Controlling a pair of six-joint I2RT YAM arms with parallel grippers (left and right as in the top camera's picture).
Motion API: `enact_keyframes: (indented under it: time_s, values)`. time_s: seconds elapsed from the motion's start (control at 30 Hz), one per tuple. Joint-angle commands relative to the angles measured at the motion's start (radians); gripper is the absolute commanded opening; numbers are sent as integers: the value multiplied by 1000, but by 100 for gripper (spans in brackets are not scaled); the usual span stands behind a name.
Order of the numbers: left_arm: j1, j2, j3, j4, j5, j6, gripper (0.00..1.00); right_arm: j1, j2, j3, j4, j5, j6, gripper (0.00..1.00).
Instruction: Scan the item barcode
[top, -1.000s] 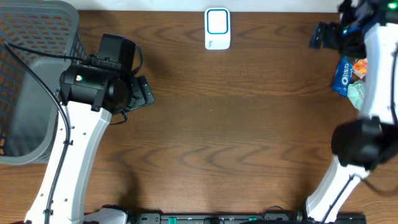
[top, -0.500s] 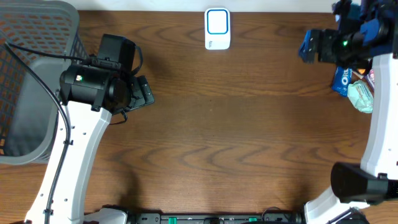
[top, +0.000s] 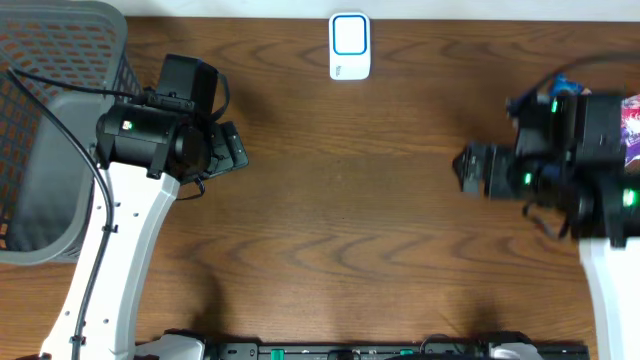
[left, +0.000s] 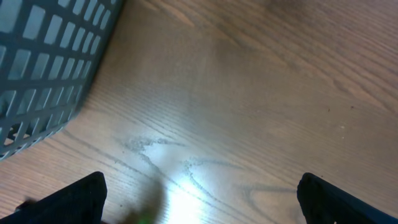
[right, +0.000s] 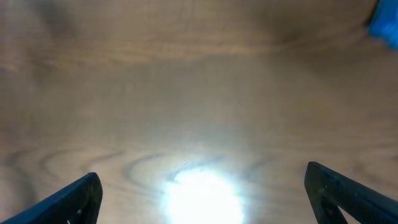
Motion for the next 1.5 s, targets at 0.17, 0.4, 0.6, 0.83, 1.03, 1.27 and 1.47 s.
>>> enact_keyframes:
  time_s: [0.17, 0.4, 0.6, 0.83, 1.03, 1.27, 1.47]
  values:
    - [4, -8, 5, -4, -6, -5, 98, 16, -232, -210, -74, -47, 69, 99]
    - [4, -8, 5, -4, -6, -5, 98, 16, -245, -216, -161, -45, 69, 99]
    - [4, -8, 5, -4, -6, -5, 98, 17, -245, -216, -178, -13, -32, 99]
    - [4, -8, 5, -4, -6, -5, 98, 21, -245, -237, -109, -13, -43, 99]
    - [4, -8, 5, -4, -6, -5, 98, 19, -300, -363, 43, -13, -86, 99]
    - [4, -8, 5, -4, -6, -5, 98, 20, -525, -682, 370, -57, -121, 99]
    - [4, -8, 5, -4, -6, -5, 98, 30, -751, -937, 663, -96, -156, 99]
